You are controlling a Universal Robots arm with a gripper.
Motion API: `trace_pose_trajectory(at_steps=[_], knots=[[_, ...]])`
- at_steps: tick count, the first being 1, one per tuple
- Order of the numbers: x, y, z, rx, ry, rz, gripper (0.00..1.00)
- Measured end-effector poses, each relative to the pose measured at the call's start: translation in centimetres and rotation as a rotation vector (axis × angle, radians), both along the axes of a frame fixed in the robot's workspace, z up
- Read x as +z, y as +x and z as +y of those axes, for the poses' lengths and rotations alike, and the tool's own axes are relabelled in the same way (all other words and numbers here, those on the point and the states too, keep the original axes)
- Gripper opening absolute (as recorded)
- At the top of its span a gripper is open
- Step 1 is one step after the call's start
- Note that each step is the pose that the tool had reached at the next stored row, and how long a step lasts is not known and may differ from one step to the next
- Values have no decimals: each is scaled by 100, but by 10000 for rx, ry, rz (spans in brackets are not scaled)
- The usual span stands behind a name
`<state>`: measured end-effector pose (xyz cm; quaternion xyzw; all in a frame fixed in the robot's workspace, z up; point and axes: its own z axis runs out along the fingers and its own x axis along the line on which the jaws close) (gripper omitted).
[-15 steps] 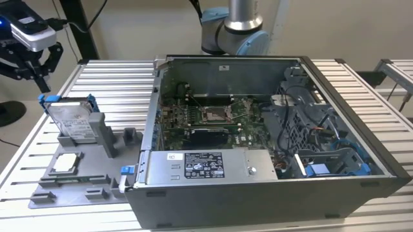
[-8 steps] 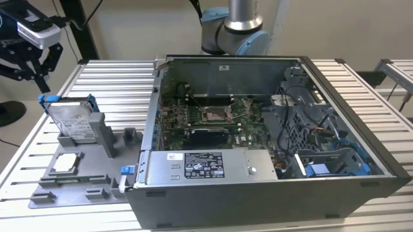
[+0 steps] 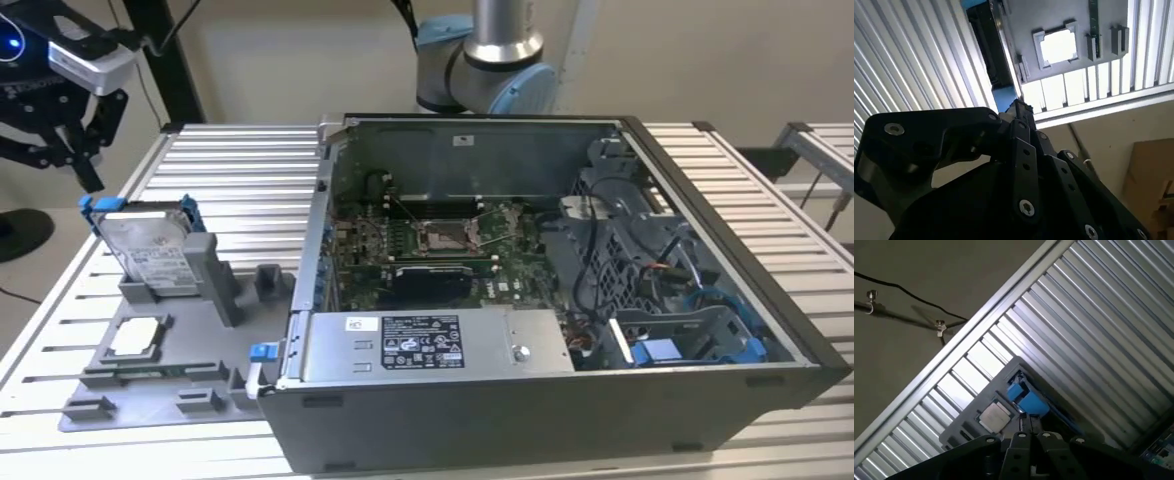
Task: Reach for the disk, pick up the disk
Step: 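Pick up the disk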
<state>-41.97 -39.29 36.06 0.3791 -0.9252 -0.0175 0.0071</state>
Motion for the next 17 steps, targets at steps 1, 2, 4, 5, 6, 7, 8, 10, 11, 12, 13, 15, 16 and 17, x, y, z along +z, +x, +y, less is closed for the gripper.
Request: trace_pose_trajectory(at_steps=[1,2,4,5,6,7,8,10,11,12,13,15,16,17], knots=[[0,0,0,179,0,-5,0],[0,0,0,358,0,-11,0],[0,0,0,728,0,-25,0],[0,0,0,893,-1,-38,0],[0,1,0,1083,-1,-56,0],[1,1,0,1284,-2,-79,0],[1,1,0,1459,-4,-101,0],[0,0,0,1819,-4,-149,0],[0,1,0,1998,-4,-167,0],[0,1,0,2189,-5,-187,0],[1,0,0,2364,-6,-208,0],[0,0,0,2729,-8,-258,0],[-1,1,0,2904,-6,-274,0],[-1,1,0,3053,-5,-280,0]])
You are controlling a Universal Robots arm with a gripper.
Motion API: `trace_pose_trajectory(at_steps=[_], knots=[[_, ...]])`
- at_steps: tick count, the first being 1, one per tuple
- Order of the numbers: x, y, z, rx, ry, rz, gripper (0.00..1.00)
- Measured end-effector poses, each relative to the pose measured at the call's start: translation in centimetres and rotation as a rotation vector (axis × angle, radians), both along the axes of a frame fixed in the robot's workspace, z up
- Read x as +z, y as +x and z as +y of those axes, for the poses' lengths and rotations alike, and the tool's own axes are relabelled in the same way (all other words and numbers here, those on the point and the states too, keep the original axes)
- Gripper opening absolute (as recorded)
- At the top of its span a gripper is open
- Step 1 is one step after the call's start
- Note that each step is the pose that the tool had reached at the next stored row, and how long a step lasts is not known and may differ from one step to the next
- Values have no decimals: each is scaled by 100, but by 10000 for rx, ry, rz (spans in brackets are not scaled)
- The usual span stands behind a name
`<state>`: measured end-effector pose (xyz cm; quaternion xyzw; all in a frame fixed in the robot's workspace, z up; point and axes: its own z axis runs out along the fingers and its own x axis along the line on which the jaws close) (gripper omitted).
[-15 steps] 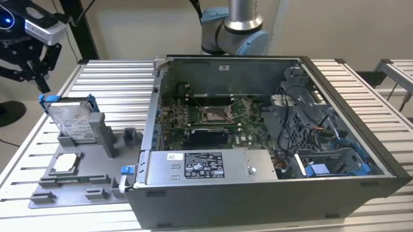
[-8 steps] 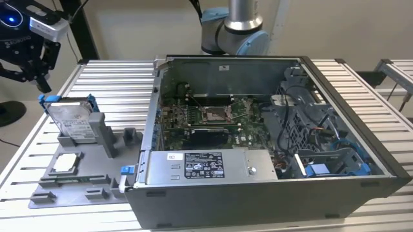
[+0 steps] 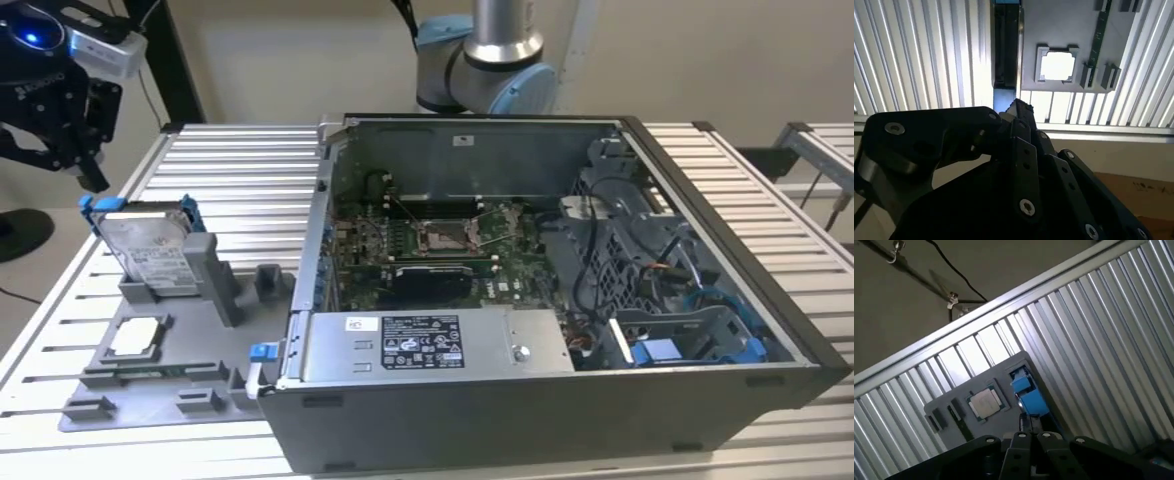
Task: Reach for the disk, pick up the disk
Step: 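Pick up the disk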
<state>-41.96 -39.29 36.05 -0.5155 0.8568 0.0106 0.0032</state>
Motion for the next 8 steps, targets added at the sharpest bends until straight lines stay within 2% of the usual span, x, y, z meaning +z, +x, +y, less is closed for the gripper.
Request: trace_pose_trajectory(at_steps=[8], knots=[[1,-1,0,1425,-2,-4,0]])
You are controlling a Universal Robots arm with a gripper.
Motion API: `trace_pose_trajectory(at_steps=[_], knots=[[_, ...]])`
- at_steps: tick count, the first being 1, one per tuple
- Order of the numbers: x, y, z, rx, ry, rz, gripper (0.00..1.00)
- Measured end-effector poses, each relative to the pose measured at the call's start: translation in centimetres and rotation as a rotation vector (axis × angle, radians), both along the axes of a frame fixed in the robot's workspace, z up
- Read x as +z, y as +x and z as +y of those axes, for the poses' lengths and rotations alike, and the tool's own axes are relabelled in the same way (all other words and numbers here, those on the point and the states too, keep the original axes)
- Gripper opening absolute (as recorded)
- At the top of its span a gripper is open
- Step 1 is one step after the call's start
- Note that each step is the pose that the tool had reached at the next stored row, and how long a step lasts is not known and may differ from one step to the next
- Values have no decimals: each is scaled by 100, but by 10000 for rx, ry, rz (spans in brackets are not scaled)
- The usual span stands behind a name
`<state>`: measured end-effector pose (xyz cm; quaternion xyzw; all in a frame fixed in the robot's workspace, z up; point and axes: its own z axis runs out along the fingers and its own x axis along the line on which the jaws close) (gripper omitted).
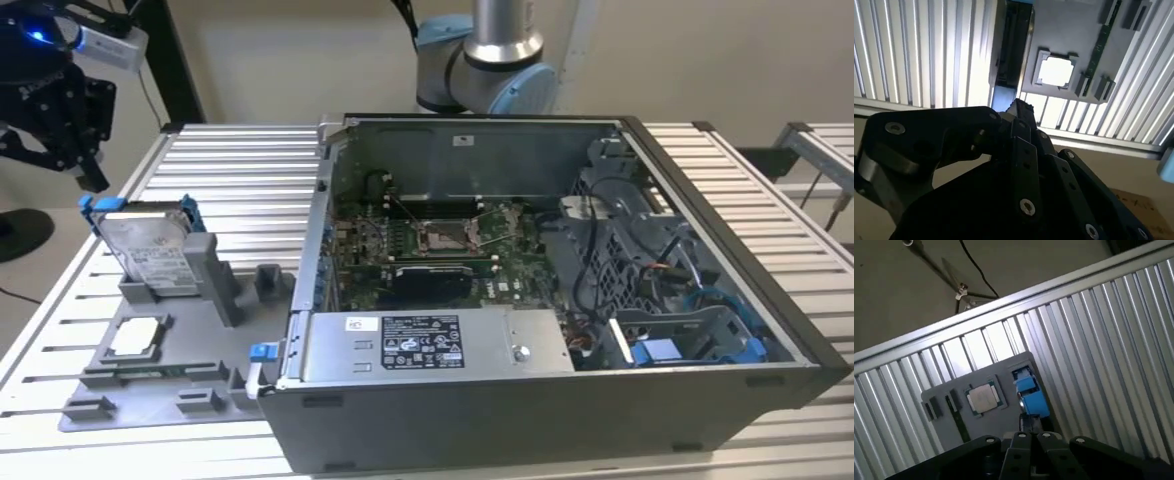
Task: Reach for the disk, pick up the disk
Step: 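Pick up the disk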
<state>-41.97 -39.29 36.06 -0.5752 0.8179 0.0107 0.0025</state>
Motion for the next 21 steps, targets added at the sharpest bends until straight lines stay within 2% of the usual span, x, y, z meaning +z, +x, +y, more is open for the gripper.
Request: trace_pose_trajectory(at_steps=[21], knots=[[-1,0,0,3811,1,0,0]])
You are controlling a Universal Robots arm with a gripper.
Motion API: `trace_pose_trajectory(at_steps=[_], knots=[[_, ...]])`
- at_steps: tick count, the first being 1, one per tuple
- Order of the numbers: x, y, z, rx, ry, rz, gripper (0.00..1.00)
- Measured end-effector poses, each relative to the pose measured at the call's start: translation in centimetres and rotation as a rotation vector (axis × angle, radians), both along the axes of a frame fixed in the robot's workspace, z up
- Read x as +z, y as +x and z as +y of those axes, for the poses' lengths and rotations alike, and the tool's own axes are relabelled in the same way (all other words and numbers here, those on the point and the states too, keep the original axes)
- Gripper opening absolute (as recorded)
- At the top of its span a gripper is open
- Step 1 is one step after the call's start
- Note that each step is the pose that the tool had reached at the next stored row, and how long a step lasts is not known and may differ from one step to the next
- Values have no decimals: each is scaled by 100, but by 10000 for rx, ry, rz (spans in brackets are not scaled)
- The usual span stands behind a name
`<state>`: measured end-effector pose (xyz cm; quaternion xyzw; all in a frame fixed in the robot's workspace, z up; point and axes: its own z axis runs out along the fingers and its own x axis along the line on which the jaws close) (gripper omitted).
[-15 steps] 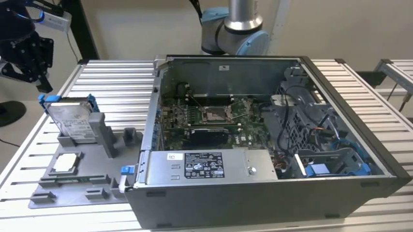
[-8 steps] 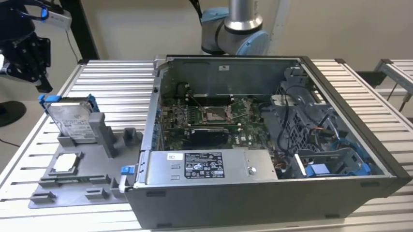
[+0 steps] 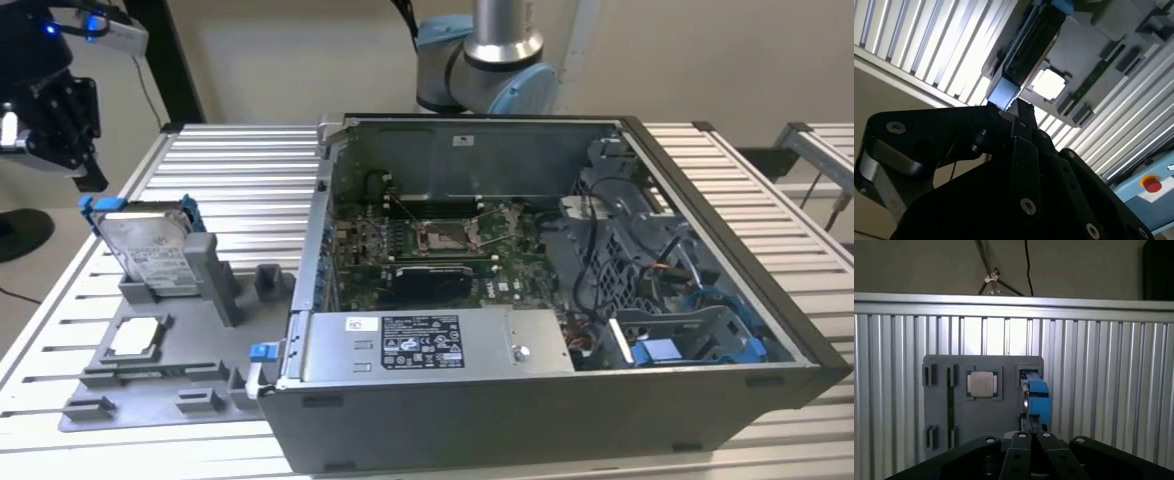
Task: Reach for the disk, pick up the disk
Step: 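Pick up the disk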
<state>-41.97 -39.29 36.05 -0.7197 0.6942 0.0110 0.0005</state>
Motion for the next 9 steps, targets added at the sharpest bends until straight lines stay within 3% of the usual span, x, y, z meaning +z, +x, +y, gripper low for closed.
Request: trace_pose_trajectory(at_steps=[5,9], knots=[[0,0,0,869,1,-1,0],[0,0,0,932,0,0,0]])
